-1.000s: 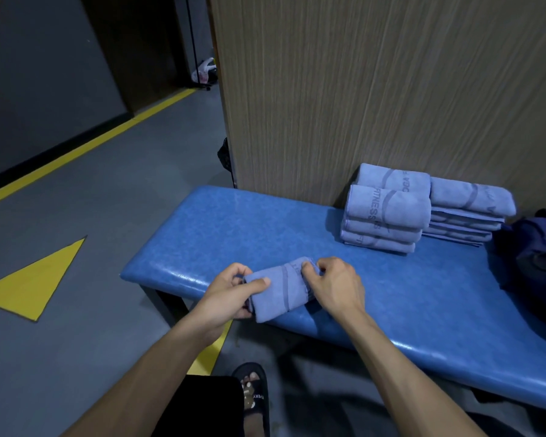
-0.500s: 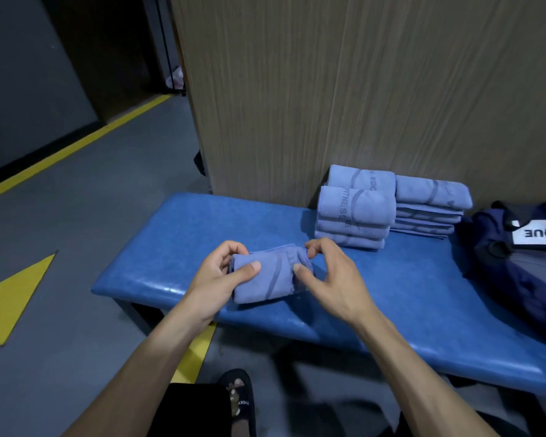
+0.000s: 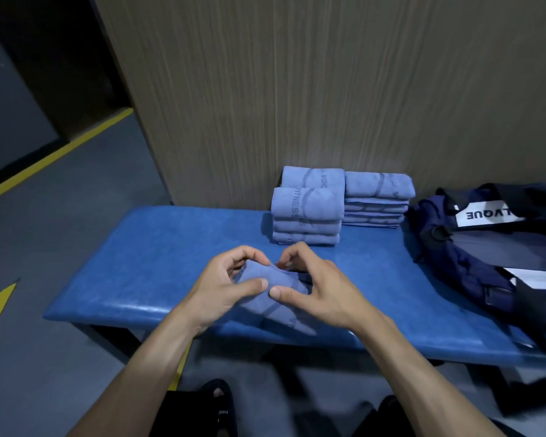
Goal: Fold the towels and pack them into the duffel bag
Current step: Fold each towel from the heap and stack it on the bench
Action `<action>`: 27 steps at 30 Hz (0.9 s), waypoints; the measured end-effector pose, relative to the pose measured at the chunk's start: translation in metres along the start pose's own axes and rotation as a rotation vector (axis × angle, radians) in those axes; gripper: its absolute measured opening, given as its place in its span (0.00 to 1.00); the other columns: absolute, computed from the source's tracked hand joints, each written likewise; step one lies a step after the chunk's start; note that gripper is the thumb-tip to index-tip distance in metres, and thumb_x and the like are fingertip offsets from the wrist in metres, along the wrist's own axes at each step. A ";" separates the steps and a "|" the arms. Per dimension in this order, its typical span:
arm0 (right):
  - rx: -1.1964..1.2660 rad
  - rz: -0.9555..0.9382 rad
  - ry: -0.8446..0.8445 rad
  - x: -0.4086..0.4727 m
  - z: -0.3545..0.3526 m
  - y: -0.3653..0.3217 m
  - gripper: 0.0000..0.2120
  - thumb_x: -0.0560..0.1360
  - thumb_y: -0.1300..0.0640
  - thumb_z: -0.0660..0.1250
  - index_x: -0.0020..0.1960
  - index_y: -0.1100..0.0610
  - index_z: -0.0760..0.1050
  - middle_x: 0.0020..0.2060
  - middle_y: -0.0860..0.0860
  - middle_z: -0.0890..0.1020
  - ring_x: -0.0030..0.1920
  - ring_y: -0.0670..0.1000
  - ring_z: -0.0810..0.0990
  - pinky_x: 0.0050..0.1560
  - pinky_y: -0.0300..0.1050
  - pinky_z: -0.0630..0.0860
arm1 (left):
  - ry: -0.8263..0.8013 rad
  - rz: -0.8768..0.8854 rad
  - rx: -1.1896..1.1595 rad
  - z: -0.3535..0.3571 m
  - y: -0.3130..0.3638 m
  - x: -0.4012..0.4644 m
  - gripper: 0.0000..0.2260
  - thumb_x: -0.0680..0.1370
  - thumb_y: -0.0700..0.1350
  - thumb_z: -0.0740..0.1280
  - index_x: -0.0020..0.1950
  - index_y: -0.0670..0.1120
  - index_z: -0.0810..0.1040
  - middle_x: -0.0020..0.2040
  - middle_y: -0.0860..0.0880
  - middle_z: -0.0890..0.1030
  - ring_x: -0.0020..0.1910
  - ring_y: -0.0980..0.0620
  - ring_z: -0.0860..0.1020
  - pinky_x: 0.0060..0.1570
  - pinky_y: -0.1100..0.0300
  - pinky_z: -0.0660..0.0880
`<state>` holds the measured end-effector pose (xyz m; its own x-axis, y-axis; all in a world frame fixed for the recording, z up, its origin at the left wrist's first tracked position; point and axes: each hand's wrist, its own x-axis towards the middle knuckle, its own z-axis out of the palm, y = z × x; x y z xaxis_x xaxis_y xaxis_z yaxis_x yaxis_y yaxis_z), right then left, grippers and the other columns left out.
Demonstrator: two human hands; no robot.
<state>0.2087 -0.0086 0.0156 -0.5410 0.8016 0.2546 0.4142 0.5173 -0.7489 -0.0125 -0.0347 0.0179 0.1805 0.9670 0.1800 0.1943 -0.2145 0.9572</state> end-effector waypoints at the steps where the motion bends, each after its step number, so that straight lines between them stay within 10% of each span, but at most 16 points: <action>1: -0.027 0.033 -0.026 -0.004 -0.003 0.002 0.19 0.75 0.38 0.71 0.60 0.45 0.70 0.46 0.38 0.81 0.50 0.35 0.78 0.50 0.35 0.73 | -0.030 0.007 -0.004 0.003 0.003 0.003 0.13 0.69 0.46 0.73 0.51 0.45 0.81 0.50 0.45 0.83 0.49 0.53 0.78 0.51 0.60 0.72; 9: -0.036 0.224 0.054 -0.025 -0.028 0.023 0.20 0.83 0.40 0.55 0.40 0.52 0.65 0.32 0.45 0.72 0.35 0.47 0.70 0.42 0.53 0.70 | -0.081 0.024 0.303 0.061 0.028 0.067 0.05 0.81 0.49 0.69 0.46 0.49 0.80 0.42 0.59 0.82 0.43 0.62 0.77 0.46 0.64 0.73; 16: 0.140 0.359 0.039 -0.056 -0.067 0.060 0.17 0.81 0.39 0.60 0.56 0.51 0.77 0.46 0.44 0.83 0.46 0.44 0.80 0.52 0.45 0.76 | 0.123 -0.035 0.329 0.121 0.006 0.102 0.10 0.82 0.50 0.65 0.42 0.50 0.78 0.41 0.56 0.82 0.44 0.55 0.80 0.45 0.57 0.74; 27: 0.106 0.485 0.274 -0.051 -0.127 0.107 0.11 0.82 0.54 0.65 0.47 0.57 0.83 0.39 0.46 0.83 0.42 0.43 0.76 0.48 0.45 0.74 | 0.147 -0.232 0.164 0.157 -0.014 0.140 0.09 0.81 0.49 0.67 0.42 0.48 0.81 0.38 0.56 0.83 0.39 0.54 0.78 0.42 0.58 0.71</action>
<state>0.3733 0.0437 -0.0002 -0.0914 0.9958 0.0054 0.4841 0.0491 -0.8737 0.1615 0.0821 -0.0056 -0.0260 0.9997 0.0037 0.3690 0.0061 0.9294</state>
